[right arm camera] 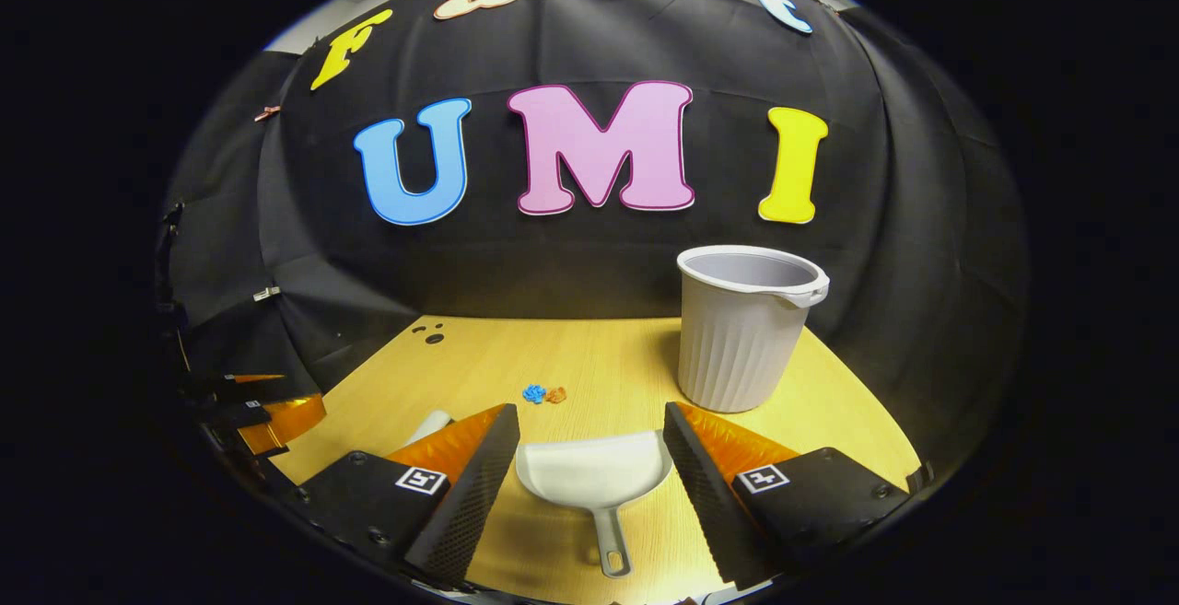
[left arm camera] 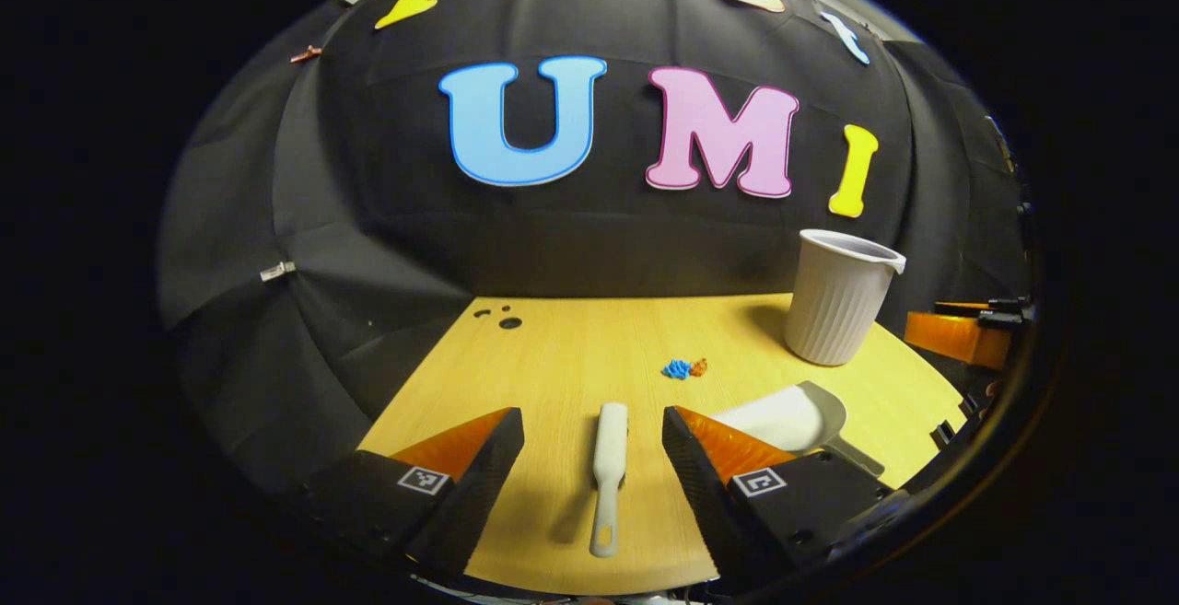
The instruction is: Pick up the small broom and dustpan from the desktop, sweep the trash into the dustpan with the broom, and then empty the trash into the garbage bin.
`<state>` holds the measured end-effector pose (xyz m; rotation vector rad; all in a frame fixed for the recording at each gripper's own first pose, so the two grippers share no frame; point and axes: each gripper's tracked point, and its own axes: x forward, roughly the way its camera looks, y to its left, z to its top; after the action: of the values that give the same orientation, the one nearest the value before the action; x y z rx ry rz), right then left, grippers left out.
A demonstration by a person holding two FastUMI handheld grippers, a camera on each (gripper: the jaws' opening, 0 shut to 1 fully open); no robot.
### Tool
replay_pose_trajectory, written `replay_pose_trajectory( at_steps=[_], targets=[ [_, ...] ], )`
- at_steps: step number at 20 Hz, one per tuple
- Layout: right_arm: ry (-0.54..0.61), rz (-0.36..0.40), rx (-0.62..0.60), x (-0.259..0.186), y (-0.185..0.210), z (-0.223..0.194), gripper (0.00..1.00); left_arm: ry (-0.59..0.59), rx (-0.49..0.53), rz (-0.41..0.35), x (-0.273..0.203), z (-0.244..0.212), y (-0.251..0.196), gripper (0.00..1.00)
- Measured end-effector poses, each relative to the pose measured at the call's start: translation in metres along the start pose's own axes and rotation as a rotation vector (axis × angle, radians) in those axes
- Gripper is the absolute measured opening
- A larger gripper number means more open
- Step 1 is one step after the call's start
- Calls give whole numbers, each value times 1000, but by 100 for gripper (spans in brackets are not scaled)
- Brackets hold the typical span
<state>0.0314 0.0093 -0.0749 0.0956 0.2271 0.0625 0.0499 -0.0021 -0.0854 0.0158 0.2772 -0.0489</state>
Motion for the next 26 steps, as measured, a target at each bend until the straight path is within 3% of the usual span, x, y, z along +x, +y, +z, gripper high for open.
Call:
replay_pose_trajectory(
  at_steps=[5,9,17,26],
  targets=[
    [79,9,-1,10,-5,-23,98,68,-14,-1,21,-23,5,96],
    [115,11,8,18,-12,-30,98,187,-33,-43,45,-53,3,96],
    [191,19,19,41,-24,-49,98,394,-12,-59,86,-107,-9,96],
    [276,60,35,61,-26,-78,98,612,21,-30,121,-155,-16,94]
  ],
)
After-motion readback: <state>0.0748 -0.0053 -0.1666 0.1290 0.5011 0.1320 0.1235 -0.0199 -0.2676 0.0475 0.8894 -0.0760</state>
